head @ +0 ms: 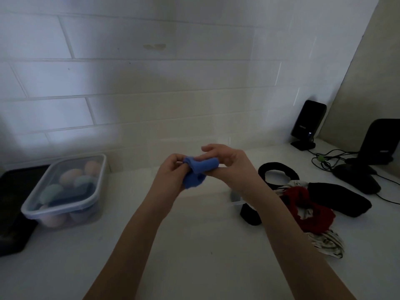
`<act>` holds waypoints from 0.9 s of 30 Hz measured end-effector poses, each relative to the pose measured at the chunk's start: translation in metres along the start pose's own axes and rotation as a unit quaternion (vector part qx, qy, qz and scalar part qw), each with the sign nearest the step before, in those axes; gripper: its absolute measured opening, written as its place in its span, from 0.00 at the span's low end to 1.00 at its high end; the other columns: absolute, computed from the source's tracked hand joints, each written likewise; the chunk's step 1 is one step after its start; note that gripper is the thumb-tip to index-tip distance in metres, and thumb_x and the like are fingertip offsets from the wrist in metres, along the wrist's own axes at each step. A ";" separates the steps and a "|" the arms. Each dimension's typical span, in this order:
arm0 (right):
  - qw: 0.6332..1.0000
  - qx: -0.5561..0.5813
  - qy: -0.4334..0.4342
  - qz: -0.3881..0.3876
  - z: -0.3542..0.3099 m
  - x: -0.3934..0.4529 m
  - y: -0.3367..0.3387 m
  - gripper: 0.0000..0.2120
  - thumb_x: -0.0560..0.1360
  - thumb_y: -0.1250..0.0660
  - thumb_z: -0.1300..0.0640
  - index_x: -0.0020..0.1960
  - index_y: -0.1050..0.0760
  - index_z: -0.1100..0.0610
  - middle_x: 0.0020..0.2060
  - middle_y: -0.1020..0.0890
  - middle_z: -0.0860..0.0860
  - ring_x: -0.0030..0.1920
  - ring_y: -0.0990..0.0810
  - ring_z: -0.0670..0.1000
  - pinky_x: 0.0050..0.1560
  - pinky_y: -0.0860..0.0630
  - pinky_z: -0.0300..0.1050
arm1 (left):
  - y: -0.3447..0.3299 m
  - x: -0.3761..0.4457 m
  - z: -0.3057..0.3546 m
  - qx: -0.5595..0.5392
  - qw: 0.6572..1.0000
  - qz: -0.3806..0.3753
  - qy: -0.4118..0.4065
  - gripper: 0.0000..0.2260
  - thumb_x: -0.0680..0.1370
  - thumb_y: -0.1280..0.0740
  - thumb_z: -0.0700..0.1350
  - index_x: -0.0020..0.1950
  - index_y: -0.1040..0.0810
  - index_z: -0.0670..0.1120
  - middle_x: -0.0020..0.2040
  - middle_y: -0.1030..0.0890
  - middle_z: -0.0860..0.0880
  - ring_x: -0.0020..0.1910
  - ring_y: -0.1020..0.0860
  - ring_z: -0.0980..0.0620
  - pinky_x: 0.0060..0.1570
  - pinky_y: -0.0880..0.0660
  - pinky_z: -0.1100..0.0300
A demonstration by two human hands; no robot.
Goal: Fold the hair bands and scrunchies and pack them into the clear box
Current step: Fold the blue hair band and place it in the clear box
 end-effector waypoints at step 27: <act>0.983 -0.096 -0.105 -0.115 0.015 -0.008 -0.030 0.07 0.72 0.29 0.53 0.48 0.22 0.53 0.48 0.16 0.48 0.50 0.18 0.49 0.50 0.23 0.37 | 0.017 -0.003 0.012 0.046 0.991 0.085 -0.090 0.06 0.76 0.34 0.47 0.46 0.26 0.45 0.45 0.18 0.41 0.41 0.18 0.46 0.38 0.21 0.58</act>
Point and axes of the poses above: each hand's wrist, its own x-axis towards the middle knuckle, its own y-axis out of the back of the hand, z = x × y, the point moved 5 cm from there along x, towards the middle knuckle
